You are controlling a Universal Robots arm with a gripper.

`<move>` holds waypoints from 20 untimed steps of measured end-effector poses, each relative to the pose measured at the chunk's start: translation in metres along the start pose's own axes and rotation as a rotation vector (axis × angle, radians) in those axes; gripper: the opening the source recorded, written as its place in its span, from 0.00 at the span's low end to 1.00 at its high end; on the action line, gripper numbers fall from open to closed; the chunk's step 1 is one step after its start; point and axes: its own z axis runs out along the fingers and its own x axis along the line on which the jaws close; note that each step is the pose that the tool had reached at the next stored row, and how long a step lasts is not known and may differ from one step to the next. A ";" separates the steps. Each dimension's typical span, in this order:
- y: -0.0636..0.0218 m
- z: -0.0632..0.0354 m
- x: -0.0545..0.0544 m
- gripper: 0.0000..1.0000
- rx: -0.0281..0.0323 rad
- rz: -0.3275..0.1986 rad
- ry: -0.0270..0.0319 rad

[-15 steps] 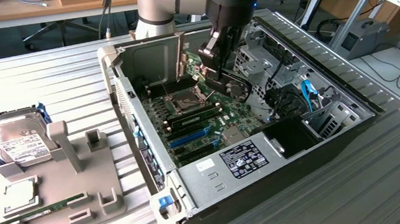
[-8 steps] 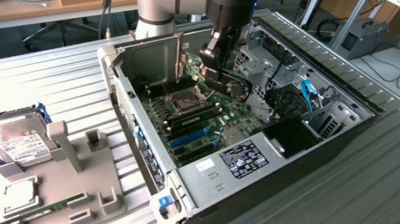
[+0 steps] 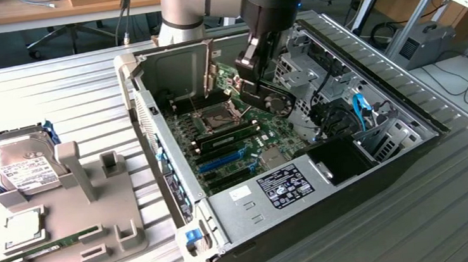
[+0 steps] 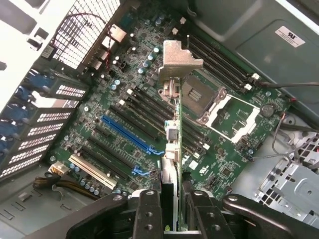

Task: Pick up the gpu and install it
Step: 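Insert the gpu into the slot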

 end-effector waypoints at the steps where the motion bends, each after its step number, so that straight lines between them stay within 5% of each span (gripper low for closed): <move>1: 0.0000 0.0000 0.000 0.26 -0.0001 -0.005 0.0001; 20: 0.0000 0.0000 0.000 0.26 -0.0020 -0.087 0.0006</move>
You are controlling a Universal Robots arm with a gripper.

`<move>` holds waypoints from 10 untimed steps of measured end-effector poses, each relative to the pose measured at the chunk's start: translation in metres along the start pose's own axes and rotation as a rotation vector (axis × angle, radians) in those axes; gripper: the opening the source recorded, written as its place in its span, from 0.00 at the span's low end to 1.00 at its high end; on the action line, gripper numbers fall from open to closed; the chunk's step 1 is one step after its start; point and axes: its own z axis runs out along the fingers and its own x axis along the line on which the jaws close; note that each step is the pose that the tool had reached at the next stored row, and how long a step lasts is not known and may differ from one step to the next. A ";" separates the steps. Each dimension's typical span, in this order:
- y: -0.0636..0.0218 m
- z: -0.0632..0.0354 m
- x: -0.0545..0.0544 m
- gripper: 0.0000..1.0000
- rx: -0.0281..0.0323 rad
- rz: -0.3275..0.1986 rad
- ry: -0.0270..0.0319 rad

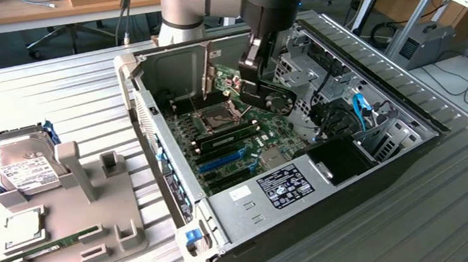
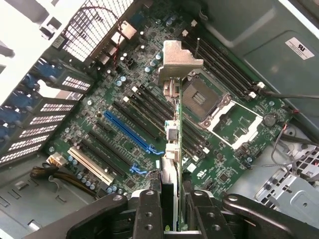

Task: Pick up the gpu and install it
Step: 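Insert the gpu into the slot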

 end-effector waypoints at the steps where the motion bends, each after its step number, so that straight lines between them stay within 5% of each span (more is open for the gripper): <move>1: 0.0000 0.0000 0.000 0.26 -0.0001 -0.004 0.0000; 10: 0.0000 0.0000 0.000 0.26 -0.0009 -0.038 0.0002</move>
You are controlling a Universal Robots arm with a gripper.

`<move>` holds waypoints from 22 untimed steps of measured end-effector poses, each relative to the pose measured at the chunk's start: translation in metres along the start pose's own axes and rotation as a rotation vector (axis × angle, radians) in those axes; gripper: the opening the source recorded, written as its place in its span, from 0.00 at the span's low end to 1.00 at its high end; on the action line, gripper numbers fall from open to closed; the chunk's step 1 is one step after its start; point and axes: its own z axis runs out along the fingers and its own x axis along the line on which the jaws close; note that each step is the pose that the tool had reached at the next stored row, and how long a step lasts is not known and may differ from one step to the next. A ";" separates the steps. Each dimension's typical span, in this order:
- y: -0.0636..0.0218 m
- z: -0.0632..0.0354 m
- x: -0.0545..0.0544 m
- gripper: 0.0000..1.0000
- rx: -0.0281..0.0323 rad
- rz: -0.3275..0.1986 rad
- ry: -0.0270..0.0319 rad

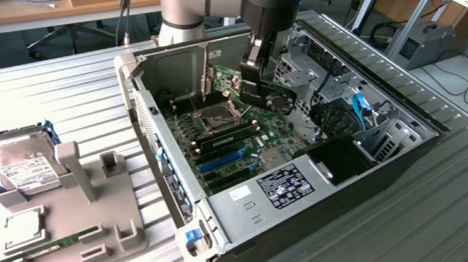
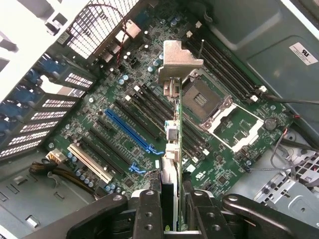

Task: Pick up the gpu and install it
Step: 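Insert the gpu into the slot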

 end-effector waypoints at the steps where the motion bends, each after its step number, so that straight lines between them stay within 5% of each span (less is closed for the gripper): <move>1: 0.0000 0.0000 0.000 0.26 -0.0001 -0.004 0.0000; 22: 0.0000 0.0001 0.000 0.26 -0.0018 -0.082 0.0005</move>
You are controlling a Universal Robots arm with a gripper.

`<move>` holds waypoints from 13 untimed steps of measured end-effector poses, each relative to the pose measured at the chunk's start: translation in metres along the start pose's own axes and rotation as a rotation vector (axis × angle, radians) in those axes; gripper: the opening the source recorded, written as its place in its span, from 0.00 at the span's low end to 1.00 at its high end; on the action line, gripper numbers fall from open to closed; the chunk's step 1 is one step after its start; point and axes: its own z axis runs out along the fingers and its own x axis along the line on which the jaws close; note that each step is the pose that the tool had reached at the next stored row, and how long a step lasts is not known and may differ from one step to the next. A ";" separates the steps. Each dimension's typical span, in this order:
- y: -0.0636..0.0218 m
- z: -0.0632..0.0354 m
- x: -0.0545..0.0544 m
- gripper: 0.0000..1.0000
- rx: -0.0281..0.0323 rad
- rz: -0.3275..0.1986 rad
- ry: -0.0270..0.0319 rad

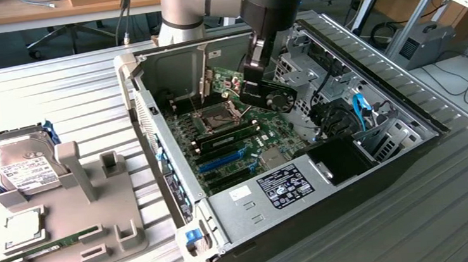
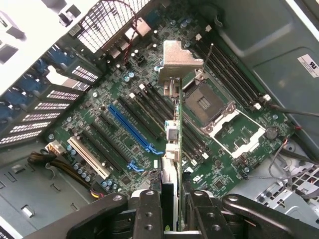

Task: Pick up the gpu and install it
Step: 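Insert the gpu into the slot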

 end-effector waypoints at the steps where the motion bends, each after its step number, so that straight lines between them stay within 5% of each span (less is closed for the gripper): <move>1: 0.0000 0.0000 0.000 0.26 -0.0001 -0.003 0.0000; 13: 0.0000 0.0000 0.000 0.26 -0.0013 -0.058 0.0004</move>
